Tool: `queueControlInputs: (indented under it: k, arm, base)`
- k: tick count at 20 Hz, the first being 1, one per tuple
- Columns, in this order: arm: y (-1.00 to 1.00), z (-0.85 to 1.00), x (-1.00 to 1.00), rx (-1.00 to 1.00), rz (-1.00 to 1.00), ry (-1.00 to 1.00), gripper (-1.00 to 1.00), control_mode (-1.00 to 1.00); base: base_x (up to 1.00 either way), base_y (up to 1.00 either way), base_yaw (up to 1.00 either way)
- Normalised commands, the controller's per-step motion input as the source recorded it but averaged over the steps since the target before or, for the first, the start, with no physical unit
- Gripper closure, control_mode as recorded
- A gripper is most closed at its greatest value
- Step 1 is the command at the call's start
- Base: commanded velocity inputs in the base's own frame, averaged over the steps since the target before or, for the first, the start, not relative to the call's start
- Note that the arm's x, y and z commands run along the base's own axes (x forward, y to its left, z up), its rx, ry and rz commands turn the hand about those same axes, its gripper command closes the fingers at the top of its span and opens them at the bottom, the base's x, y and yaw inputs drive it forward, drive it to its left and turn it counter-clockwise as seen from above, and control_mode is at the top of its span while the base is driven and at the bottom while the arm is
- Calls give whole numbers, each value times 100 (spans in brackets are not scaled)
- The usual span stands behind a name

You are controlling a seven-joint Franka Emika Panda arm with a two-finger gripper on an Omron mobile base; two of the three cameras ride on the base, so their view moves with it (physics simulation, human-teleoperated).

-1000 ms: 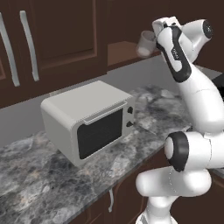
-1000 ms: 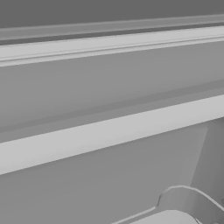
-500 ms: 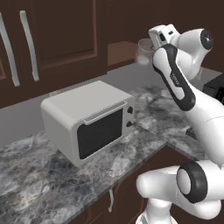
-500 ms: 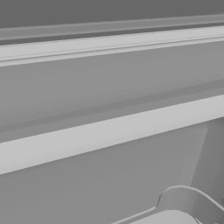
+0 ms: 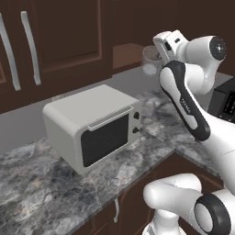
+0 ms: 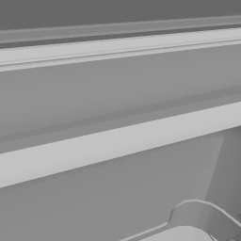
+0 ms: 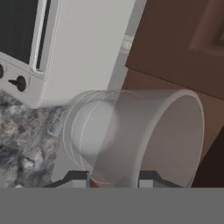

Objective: There is a bowl on the dining counter. Grab a lemon wedge from the fridge and place it in the bowl. Then get the liquor bottle and glass cup from the cabinet and place them next to the bowl.

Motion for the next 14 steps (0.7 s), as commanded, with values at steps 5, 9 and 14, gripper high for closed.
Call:
queueControlInputs:
  k: [5, 9, 14]
  arm:
    - [3, 0, -59, -2, 0, 0, 100, -100]
    - [5, 0, -57, -1, 0, 0, 100, -100]
    - [9, -6, -52, -1, 0, 0, 100, -100]
  base:
    - [0, 0, 0]
    - [0, 0, 0]
    - [0, 0, 0]
